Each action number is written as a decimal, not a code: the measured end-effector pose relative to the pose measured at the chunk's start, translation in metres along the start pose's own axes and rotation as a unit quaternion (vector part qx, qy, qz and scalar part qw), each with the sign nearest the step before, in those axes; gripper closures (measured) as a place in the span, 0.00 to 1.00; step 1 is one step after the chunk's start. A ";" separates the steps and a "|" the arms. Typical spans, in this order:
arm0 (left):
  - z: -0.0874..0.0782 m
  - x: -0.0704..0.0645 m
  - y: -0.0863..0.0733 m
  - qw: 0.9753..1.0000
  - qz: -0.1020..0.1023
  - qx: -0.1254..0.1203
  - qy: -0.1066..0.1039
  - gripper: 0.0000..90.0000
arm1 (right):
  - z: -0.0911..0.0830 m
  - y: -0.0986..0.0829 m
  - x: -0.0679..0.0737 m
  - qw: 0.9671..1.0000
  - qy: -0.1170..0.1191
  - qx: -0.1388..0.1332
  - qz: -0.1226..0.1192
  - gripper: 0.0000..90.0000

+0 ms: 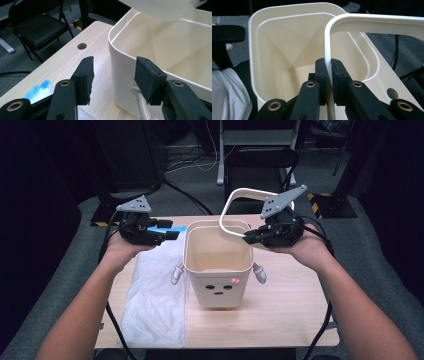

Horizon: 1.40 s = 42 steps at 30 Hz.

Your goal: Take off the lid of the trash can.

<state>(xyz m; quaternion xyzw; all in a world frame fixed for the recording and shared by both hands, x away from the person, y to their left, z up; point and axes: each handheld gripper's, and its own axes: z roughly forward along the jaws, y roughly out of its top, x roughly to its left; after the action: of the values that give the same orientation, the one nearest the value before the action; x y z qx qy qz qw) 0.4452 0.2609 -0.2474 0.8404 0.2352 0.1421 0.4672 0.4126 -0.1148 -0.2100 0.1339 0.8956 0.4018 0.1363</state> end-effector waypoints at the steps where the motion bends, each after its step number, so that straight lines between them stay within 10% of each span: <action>1: 0.000 0.000 -0.001 1.000 0.002 0.000 0.001 0.55 | 0.000 0.000 -0.004 1.000 -0.009 0.000 0.005 0.94; 28: 0.000 -0.006 -0.071 1.000 -0.017 0.004 0.019 0.54 | 0.010 -0.028 -0.062 0.989 -0.115 0.007 0.093 0.94; 42: 0.017 -0.008 -0.116 0.999 -0.038 0.006 0.035 0.53 | 0.028 -0.072 -0.057 0.987 -0.119 0.007 0.110 0.94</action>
<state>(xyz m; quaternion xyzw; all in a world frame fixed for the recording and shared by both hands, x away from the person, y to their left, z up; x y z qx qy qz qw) 0.4164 0.2971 -0.3558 0.8280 0.2843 0.1519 0.4588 0.4658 -0.1619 -0.2747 0.2793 0.8559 0.3890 0.1955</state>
